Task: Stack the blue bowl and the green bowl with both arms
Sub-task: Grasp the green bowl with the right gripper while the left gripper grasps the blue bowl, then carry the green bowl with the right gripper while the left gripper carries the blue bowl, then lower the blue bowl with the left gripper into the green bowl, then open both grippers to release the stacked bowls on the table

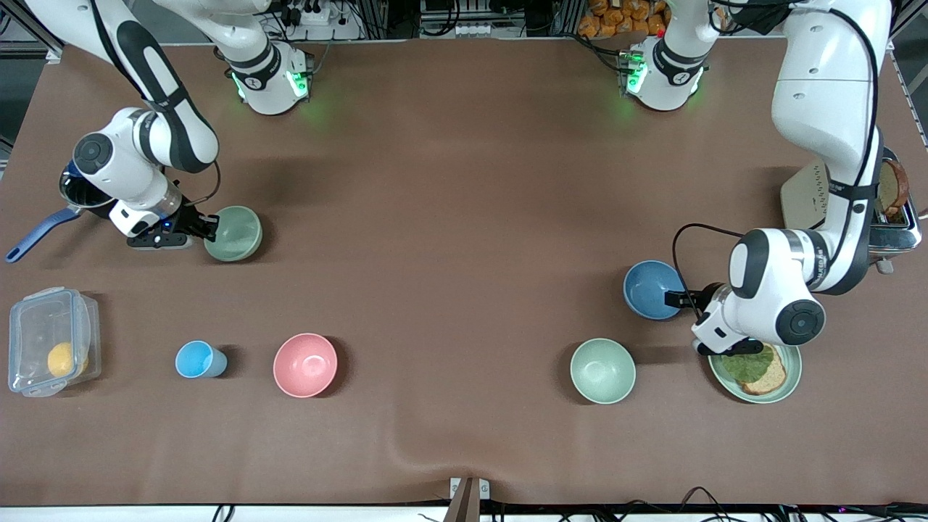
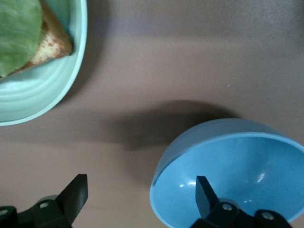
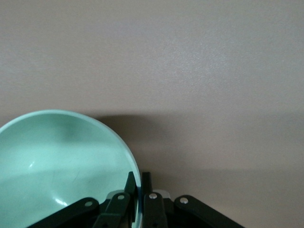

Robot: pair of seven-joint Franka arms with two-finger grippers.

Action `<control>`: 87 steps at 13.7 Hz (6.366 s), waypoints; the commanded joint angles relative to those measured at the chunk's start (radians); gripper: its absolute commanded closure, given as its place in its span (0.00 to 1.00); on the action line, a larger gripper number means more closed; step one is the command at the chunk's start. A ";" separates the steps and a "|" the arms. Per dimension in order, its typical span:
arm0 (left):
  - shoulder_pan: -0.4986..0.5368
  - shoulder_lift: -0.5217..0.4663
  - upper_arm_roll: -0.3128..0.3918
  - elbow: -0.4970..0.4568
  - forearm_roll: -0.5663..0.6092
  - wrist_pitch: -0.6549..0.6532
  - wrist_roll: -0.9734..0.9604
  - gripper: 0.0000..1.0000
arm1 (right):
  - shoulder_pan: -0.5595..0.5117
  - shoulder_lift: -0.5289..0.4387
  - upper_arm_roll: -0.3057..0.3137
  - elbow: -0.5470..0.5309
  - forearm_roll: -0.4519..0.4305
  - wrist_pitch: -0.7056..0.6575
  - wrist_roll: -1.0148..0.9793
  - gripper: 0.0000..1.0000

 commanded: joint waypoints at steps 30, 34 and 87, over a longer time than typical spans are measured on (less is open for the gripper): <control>-0.031 -0.222 -0.227 -0.018 -0.163 -0.023 -0.284 1.00 | 0.992 0.291 0.013 0.502 0.096 -0.066 1.593 1.00; -0.012 -0.274 -0.310 -0.121 -0.218 0.071 -0.357 1.00 | 1.001 0.323 0.013 0.518 0.092 -0.066 1.613 1.00; -0.275 -0.150 -0.318 -0.038 -0.053 0.197 -0.700 0.00 | 0.716 0.435 0.013 0.593 1.288 -0.307 1.013 0.00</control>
